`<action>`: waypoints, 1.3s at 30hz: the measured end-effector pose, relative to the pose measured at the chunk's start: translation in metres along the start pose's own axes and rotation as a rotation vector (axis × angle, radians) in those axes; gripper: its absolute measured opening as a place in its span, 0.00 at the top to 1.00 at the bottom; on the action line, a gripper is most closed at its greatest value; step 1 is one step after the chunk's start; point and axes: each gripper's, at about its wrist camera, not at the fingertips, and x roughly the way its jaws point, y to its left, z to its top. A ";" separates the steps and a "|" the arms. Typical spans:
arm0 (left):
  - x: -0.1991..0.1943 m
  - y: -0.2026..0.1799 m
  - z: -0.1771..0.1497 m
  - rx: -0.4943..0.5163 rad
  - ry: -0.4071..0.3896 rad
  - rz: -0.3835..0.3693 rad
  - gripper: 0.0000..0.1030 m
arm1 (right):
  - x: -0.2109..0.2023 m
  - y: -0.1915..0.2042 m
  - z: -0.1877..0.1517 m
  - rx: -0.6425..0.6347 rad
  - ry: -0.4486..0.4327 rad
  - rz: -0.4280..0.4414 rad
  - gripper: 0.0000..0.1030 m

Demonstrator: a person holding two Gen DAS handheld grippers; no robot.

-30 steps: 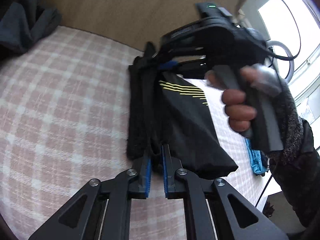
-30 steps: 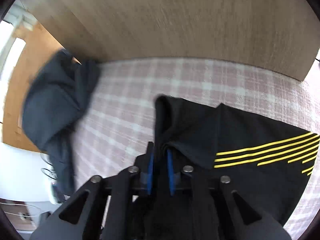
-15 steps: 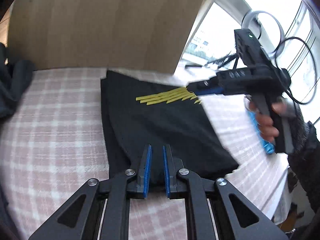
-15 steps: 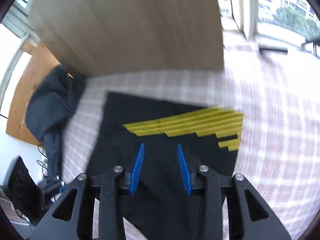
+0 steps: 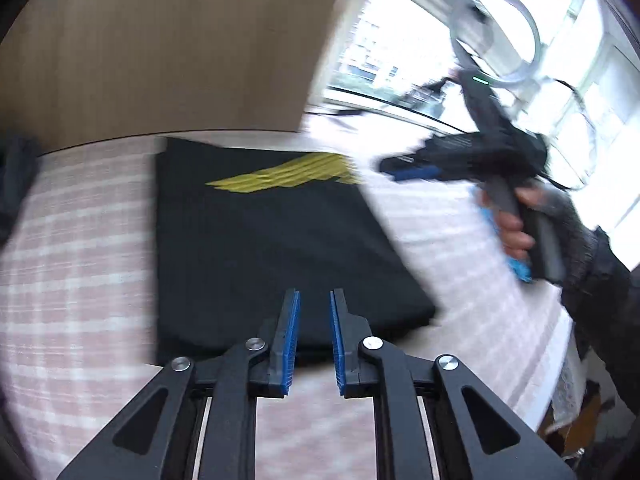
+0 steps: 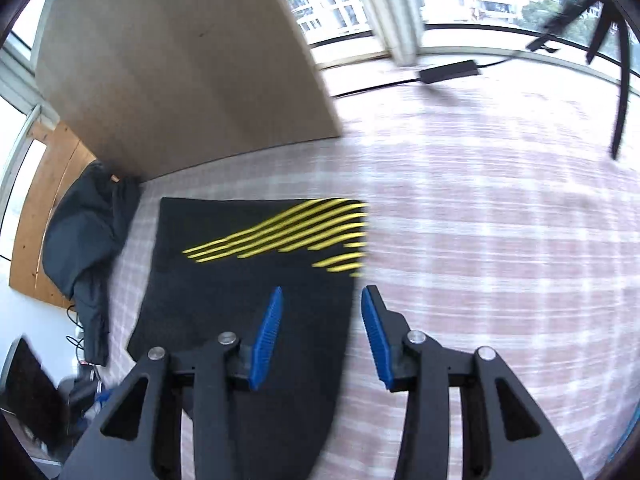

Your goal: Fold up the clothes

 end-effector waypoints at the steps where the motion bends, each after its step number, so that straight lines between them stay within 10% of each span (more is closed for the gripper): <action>1: 0.005 -0.016 -0.003 0.014 0.007 -0.017 0.87 | -0.001 -0.006 -0.001 0.008 0.000 -0.002 0.60; 8: 0.048 -0.076 -0.036 -0.033 0.083 -0.016 0.80 | 0.001 -0.045 0.005 -0.010 0.031 0.064 0.60; 21: 0.047 -0.151 -0.026 0.002 -0.017 0.342 0.57 | 0.051 -0.041 0.037 -0.085 0.123 0.205 0.60; 39: 0.122 -0.117 -0.013 0.086 0.155 0.461 0.55 | 0.069 -0.013 0.048 -0.189 0.103 0.213 0.58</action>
